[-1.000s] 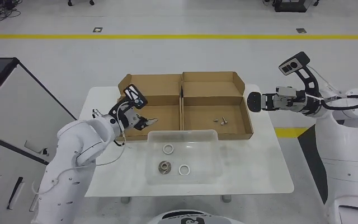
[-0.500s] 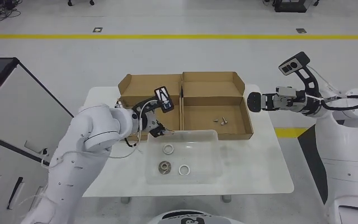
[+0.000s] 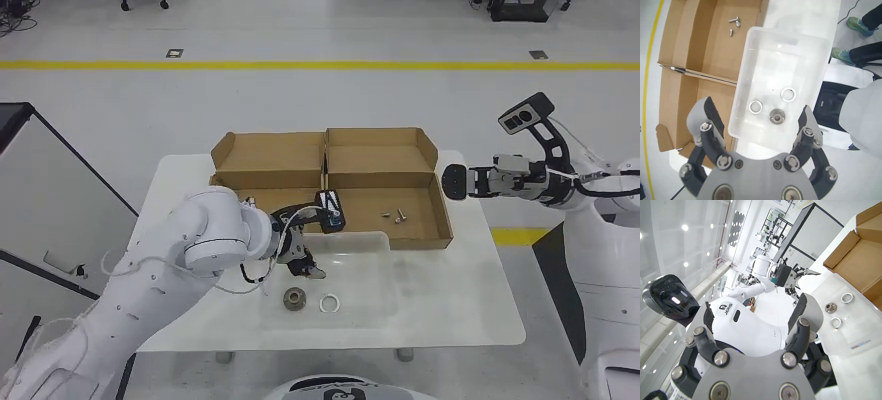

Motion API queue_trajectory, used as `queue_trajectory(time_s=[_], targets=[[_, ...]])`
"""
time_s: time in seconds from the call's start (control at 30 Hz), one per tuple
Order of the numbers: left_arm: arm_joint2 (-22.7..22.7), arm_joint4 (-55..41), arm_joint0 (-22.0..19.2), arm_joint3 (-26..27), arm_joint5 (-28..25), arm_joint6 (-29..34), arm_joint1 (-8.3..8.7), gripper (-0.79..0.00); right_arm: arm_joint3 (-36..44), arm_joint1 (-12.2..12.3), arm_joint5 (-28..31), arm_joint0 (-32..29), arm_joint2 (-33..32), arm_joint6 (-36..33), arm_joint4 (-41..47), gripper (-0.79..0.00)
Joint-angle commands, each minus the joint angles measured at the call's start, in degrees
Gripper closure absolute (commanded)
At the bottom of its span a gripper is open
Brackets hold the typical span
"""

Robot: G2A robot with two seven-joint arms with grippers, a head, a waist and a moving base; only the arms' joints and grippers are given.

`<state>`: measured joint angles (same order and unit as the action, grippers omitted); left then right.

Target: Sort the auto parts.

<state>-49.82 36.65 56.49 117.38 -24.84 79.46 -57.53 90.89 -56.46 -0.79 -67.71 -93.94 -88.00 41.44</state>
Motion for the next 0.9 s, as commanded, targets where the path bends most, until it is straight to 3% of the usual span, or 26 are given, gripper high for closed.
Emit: queue_trajectory(time_s=[0.0,0.33,0.87], targets=[[2.25,0.06,-0.39,-0.09,0.49,0.48,0.34,-0.785,0.0,0.0,0.0,0.0,0.0,0.0,0.0,-0.785],[10.16,-1.18,-4.85,-2.89,0.55,0.53,0.87,-0.785,0.0,0.0,0.0,0.0,0.0,0.0,0.0,-0.785],[18.78,0.52,-7.98,-8.02,1.26,-0.44,-1.61,-0.785,0.0,0.0,0.0,0.0,0.0,0.0,0.0,-0.785]])
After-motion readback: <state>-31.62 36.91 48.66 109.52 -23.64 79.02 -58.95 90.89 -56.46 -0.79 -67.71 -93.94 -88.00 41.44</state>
